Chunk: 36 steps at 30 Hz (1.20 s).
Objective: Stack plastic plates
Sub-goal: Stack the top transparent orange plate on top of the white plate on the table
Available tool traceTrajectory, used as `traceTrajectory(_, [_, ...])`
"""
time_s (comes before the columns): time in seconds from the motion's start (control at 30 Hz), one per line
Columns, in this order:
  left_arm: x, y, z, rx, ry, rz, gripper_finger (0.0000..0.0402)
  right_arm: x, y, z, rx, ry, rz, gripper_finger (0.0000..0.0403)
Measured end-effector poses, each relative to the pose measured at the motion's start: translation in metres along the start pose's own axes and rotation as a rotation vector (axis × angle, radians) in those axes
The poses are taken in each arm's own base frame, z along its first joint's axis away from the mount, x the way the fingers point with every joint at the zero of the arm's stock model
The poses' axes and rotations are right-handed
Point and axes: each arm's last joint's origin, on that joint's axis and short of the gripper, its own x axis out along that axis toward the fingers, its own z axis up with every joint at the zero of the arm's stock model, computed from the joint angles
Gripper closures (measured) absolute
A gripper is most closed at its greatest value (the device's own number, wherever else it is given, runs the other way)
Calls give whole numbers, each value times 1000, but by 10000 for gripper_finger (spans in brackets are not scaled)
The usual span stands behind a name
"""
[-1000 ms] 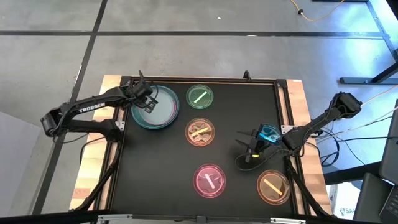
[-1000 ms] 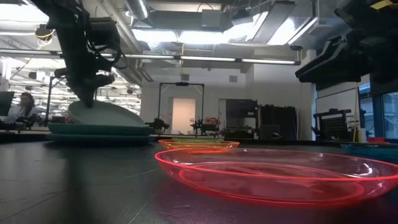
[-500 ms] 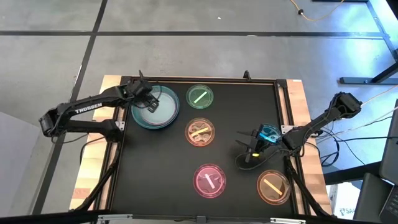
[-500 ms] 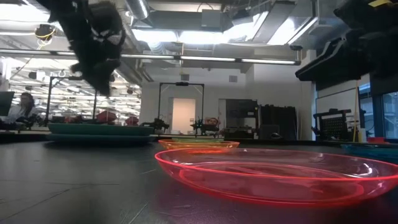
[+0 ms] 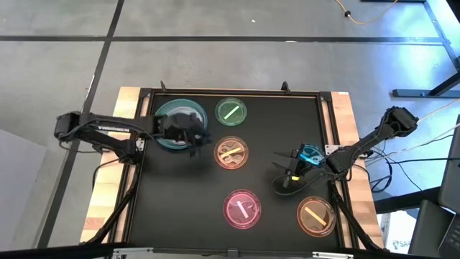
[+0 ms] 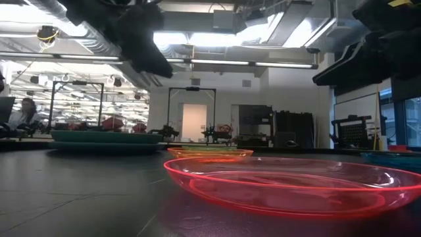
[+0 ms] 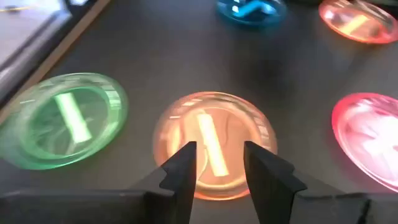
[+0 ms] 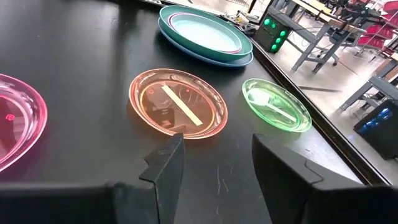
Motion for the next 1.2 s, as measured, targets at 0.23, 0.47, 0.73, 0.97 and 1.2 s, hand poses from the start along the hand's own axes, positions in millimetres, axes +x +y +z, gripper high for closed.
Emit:
traceTrajectory(0.23, [38, -36, -16, 80, 58, -91, 276, 0, 0, 0, 0, 2, 13, 219])
traceTrajectory(0.47, [74, -60, -31, 221, 38, -149, 276, 0, 0, 0, 6, 2, 15, 219])
traceTrajectory(0.73, [108, -75, -58, 381, 68, -180, 276, 0, 0, 0, 10, 0, 14, 219])
traceTrajectory(0.97, [123, -72, -72, 396, 97, -60, 276, 0, 1, 0, 10, 5, 50, 219])
traceTrajectory(1.2, [129, -67, -77, 395, 126, -76, 276, 0, 2, 0, -10, 7, 63, 219])
